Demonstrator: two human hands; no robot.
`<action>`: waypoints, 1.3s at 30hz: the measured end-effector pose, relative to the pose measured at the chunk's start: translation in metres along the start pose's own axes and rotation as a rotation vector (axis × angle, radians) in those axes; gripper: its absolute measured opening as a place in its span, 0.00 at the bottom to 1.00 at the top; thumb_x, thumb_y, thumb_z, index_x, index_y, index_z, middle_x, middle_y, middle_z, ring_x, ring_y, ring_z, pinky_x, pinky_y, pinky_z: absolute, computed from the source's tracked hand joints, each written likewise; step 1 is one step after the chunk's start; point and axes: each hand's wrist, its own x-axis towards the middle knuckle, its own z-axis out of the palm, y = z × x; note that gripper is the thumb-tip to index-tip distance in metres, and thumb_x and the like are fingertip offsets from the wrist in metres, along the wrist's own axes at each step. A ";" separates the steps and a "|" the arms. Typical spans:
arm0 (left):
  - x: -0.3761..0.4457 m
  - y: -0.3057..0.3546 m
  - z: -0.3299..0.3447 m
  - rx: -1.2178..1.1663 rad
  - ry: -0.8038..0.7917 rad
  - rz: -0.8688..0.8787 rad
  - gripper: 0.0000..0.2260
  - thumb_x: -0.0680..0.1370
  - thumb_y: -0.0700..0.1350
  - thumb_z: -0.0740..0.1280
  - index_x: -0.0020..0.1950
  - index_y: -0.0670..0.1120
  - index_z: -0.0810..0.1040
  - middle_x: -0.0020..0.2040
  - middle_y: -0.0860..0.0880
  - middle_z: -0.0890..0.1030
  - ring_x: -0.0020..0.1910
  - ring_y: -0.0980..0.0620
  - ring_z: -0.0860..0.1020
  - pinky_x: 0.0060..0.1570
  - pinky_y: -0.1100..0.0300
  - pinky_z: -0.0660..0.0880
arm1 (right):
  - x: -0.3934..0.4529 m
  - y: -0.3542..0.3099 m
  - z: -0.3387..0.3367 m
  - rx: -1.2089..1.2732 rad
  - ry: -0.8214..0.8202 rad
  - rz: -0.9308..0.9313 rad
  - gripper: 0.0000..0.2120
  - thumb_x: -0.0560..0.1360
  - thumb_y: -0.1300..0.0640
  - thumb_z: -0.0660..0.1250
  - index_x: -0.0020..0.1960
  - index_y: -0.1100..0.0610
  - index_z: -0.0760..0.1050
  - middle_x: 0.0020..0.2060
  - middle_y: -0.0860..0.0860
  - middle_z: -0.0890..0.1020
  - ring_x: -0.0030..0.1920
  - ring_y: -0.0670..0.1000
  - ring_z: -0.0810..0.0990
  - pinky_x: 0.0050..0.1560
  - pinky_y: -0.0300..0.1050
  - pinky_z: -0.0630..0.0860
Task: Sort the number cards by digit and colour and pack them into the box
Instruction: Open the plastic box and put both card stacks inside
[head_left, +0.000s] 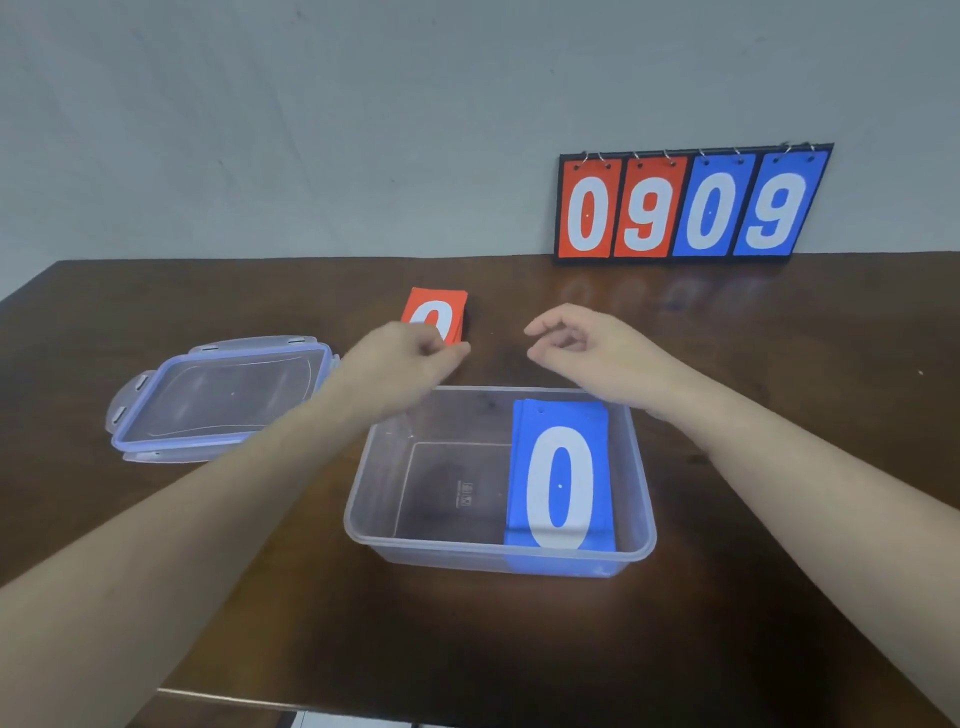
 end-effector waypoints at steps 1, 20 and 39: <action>0.006 -0.006 -0.007 -0.058 0.041 -0.008 0.19 0.80 0.60 0.63 0.42 0.46 0.79 0.39 0.47 0.82 0.42 0.48 0.81 0.46 0.50 0.80 | 0.007 -0.005 0.001 0.015 0.007 0.020 0.11 0.80 0.47 0.67 0.62 0.44 0.75 0.53 0.41 0.81 0.54 0.42 0.80 0.51 0.39 0.77; 0.116 -0.082 -0.014 -0.746 -0.316 -0.238 0.06 0.83 0.53 0.64 0.52 0.51 0.74 0.48 0.55 0.80 0.49 0.56 0.79 0.50 0.56 0.76 | 0.167 -0.046 0.073 0.751 -0.061 0.601 0.29 0.79 0.55 0.70 0.76 0.54 0.63 0.71 0.59 0.72 0.68 0.61 0.75 0.63 0.57 0.78; 0.119 -0.105 0.014 -0.714 -0.213 -0.261 0.16 0.82 0.54 0.65 0.67 0.50 0.69 0.65 0.49 0.76 0.60 0.52 0.78 0.56 0.55 0.81 | 0.184 -0.037 0.084 0.451 -0.088 0.580 0.26 0.78 0.59 0.71 0.73 0.58 0.68 0.62 0.56 0.81 0.58 0.59 0.82 0.54 0.57 0.82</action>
